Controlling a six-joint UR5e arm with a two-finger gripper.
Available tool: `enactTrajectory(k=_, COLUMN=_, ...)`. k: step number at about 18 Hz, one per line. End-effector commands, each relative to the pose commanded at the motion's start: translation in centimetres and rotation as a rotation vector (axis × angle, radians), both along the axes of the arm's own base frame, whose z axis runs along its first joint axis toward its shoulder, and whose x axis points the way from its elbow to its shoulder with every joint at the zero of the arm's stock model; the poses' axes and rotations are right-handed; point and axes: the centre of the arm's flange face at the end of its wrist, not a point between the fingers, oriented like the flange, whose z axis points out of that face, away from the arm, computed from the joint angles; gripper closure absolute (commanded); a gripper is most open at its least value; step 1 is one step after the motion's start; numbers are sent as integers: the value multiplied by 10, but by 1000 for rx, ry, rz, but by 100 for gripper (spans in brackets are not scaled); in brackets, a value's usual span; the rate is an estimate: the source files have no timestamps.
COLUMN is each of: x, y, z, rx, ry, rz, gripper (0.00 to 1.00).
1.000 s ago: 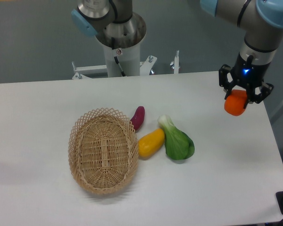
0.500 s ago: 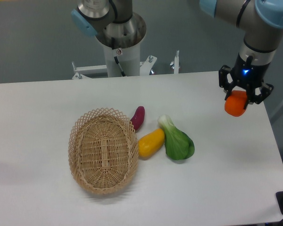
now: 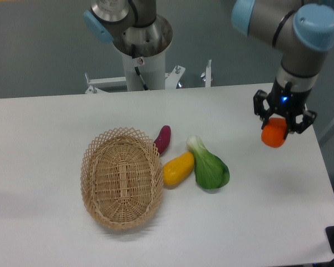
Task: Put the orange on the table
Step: 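Lower the held orange toward the table beside the bok choy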
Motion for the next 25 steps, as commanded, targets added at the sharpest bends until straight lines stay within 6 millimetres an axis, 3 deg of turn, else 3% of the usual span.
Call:
enactTrajectory(k=3, x=-7, y=8, z=-29, rx=34, ry=28, rz=93, gripper=48)
enactTrajectory(k=6, x=1, y=48, z=-57, rx=73, ry=-11, rz=251, gripper=48)
enactTrajectory(k=10, x=11, y=74, z=-97, rx=67, ry=-59, rz=329, gripper=48)
enactTrajectory(k=14, x=16, y=89, z=-110, rx=61, ry=-77, rz=341, gripper=48)
enactTrajectory(k=22, x=21, y=97, z=-129, rx=42, ry=-98, rz=332, gripper=46)
enactTrajectory(k=24, x=21, y=98, z=-129, rx=43, ry=-97, rz=329, gripper=43)
enactTrajectory(k=25, x=21, y=97, z=-129, rx=42, ry=-97, rz=326, gripper=33)
